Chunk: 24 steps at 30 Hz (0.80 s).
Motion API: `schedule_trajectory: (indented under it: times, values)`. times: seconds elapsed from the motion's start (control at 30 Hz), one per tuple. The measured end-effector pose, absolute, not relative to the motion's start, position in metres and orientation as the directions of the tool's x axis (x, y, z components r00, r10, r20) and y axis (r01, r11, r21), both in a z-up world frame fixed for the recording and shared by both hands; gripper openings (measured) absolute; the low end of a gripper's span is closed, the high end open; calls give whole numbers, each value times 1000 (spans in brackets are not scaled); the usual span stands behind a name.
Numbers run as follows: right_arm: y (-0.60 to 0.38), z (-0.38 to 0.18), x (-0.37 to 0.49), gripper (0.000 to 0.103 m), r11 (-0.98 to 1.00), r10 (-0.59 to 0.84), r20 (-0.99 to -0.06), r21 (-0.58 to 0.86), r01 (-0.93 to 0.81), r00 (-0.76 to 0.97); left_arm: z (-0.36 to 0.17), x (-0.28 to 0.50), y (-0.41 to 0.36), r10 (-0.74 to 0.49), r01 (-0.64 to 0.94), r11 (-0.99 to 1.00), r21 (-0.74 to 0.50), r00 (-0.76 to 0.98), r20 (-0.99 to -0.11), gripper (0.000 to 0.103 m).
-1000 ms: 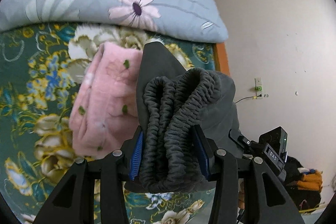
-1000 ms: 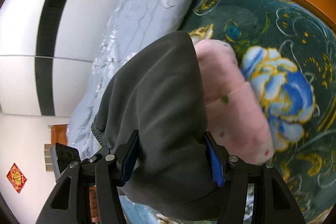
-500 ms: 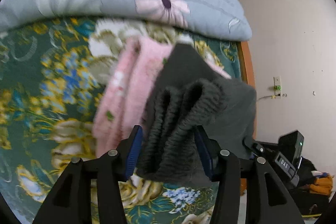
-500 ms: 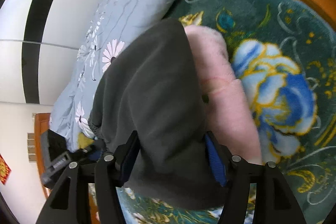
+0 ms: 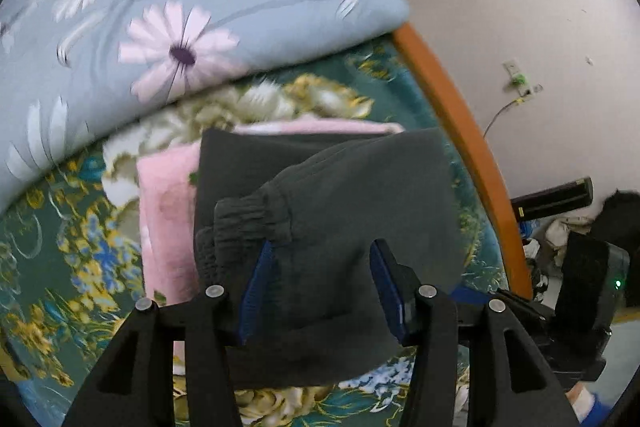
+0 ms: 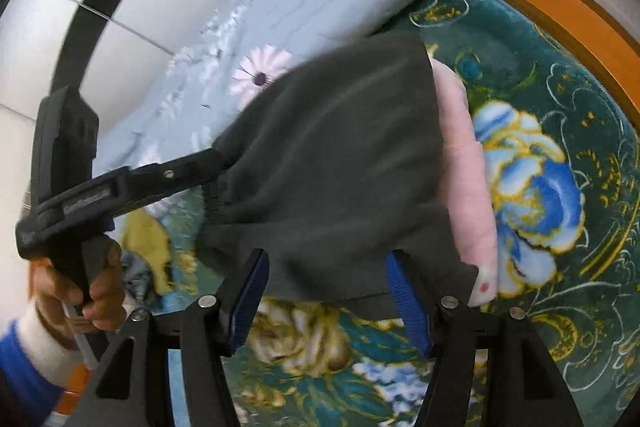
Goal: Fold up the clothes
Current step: 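Carry the sweatpants with both grippers and lower them beside the pink garment, then open both grippers and release the sweatpants onto the pink garment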
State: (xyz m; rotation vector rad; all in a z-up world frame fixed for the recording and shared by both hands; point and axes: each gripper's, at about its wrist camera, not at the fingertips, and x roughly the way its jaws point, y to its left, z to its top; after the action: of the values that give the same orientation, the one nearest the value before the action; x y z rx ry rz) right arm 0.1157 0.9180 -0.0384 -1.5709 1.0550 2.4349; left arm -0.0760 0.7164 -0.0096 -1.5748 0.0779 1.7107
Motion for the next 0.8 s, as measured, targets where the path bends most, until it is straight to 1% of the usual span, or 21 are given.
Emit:
schedule_trajectory:
  times: [0.07,0.17,0.4,0.47,0.57,0.63,0.67,0.7,0.8]
  values:
    - [926,-47,111,64,-733,-302,-814,531,-425,-496,-22,-84,716,498,-545,-699,-463,94,-862,45]
    - [934,-54,101,64,-715,-287,-809,537,-447,-513,-30,-94,722,495,-528,-709,-468,100,-863,45]
    - [937,-69,85,64,-714,-288,-827,521,-468,-482,-42,-95,739,419,-562,-729,-391,86,-904,45]
    - [937,-69,85,64,-713,-289,-828,521,-470,-480,-41,-95,740,405,-556,-738,-381,86,-910,45]
    - [937,-61,89,64,-703,-288,-835,517,-489,-469,-28,-90,734,419,-533,-751,-390,72,-905,45]
    - [935,-45,99,64,-700,-275,-823,526,-484,-497,-12,-81,723,433,-529,-758,-381,29,-901,48]
    - [933,-40,106,64,-697,-266,-818,528,-484,-510,-11,-76,714,431,-510,-772,-380,19,-902,55]
    - [930,-35,113,64,-694,-257,-814,531,-486,-521,-9,-70,706,430,-491,-785,-379,10,-903,59]
    - [922,-31,136,65,-661,-245,-805,546,-515,-540,-5,-53,679,422,-430,-821,-375,-17,-906,62]
